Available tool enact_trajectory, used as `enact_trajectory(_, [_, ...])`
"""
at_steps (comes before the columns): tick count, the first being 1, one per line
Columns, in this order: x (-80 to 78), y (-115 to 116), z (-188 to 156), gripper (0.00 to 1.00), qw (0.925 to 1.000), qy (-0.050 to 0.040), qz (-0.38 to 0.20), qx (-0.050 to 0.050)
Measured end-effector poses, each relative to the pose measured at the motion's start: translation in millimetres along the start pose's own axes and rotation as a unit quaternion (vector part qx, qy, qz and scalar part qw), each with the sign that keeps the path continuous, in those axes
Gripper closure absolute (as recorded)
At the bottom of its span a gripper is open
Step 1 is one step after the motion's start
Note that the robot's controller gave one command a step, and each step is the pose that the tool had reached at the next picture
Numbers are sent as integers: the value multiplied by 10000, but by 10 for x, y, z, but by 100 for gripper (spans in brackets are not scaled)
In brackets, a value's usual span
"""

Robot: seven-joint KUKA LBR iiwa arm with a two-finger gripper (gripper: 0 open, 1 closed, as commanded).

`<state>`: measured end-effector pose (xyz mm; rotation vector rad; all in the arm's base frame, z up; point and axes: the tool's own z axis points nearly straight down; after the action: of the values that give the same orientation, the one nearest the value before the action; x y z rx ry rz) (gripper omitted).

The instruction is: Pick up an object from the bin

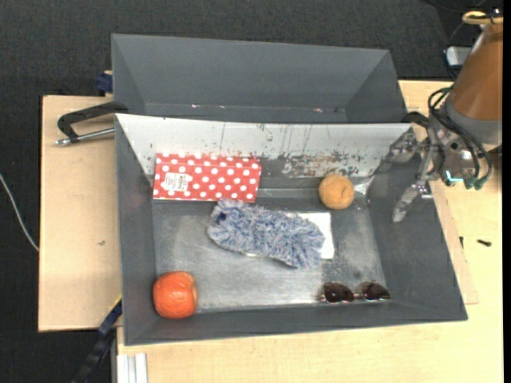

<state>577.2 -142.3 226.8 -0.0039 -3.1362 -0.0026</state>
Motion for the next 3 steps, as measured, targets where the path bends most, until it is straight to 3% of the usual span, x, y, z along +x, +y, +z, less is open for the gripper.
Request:
enact_trajectory(1, [-16, 5, -46, 0, 10000, -42, -9, 9])
enact_trajectory(2, [101, 138, 595, 0, 9954, -34, 953, 0])
enact_trajectory(3, [47, 165, 633, 0, 9948, -51, 1019, 3])
